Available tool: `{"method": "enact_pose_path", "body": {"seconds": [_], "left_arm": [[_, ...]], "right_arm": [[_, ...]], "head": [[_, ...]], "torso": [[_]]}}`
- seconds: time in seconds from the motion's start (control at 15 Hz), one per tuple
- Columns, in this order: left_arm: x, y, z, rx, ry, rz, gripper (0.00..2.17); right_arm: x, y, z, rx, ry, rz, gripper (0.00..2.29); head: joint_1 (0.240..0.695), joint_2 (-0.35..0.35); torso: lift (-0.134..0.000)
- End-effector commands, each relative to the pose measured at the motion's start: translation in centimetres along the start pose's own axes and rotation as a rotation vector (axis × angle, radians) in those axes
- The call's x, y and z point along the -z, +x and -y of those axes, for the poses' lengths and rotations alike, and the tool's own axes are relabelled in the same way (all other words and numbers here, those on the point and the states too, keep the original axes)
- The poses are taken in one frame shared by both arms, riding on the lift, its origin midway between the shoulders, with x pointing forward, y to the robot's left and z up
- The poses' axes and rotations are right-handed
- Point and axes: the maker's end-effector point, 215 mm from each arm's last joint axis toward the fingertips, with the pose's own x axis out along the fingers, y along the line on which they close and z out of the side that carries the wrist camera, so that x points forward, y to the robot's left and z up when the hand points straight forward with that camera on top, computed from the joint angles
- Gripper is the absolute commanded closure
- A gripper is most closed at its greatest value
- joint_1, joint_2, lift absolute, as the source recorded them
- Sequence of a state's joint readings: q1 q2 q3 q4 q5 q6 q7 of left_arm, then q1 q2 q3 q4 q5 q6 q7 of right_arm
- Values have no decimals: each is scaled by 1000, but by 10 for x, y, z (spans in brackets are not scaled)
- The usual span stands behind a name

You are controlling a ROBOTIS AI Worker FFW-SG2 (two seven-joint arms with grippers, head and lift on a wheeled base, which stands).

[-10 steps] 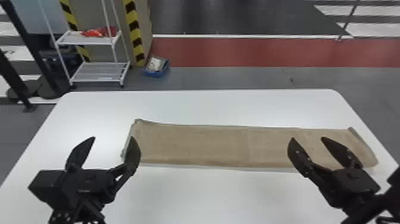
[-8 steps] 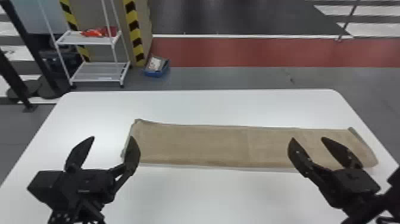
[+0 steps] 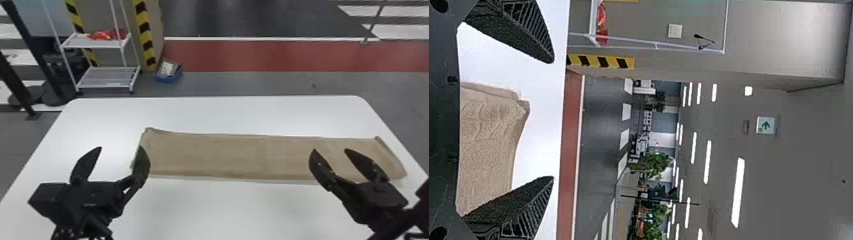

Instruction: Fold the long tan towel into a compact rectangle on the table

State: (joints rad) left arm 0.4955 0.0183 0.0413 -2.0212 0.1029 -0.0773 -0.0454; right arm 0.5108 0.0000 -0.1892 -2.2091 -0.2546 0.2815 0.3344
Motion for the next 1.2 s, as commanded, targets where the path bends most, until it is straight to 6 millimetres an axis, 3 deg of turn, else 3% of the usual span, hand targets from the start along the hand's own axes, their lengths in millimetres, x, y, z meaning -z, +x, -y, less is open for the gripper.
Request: {"method": "enact_pose_path", "body": {"seconds": [0.0, 0.2, 0.33, 0.6, 0.8, 0.93, 1.13], "left_arm": [[0, 2, 1, 2, -1, 0, 39], [36, 31, -2, 4, -1, -81, 90], [45, 55, -3, 10, 12, -92, 90], [82, 94, -29, -6, 12, -252, 90], [102, 107, -41, 8, -3, -345, 157], [107, 119, -36, 38, -8, -357, 211], [115, 117, -39, 73, -6, -394, 211]], "right_arm": [[0, 0, 0, 0, 0, 0, 154], [0, 5, 1, 1, 0, 3, 154], [-1, 14, 2, -1, -1, 8, 154], [8, 22, 2, -5, 15, -10, 154], [15, 31, -1, -25, 27, -17, 154], [15, 33, -1, -26, 29, -16, 154], [18, 38, -1, -32, 37, -20, 154]], "head": [[695, 5], [695, 5], [695, 3], [695, 13], [695, 27], [695, 44], [695, 45]], "torso": [[-123], [-123], [-123], [-123], [-123], [-123], [-123]]}}
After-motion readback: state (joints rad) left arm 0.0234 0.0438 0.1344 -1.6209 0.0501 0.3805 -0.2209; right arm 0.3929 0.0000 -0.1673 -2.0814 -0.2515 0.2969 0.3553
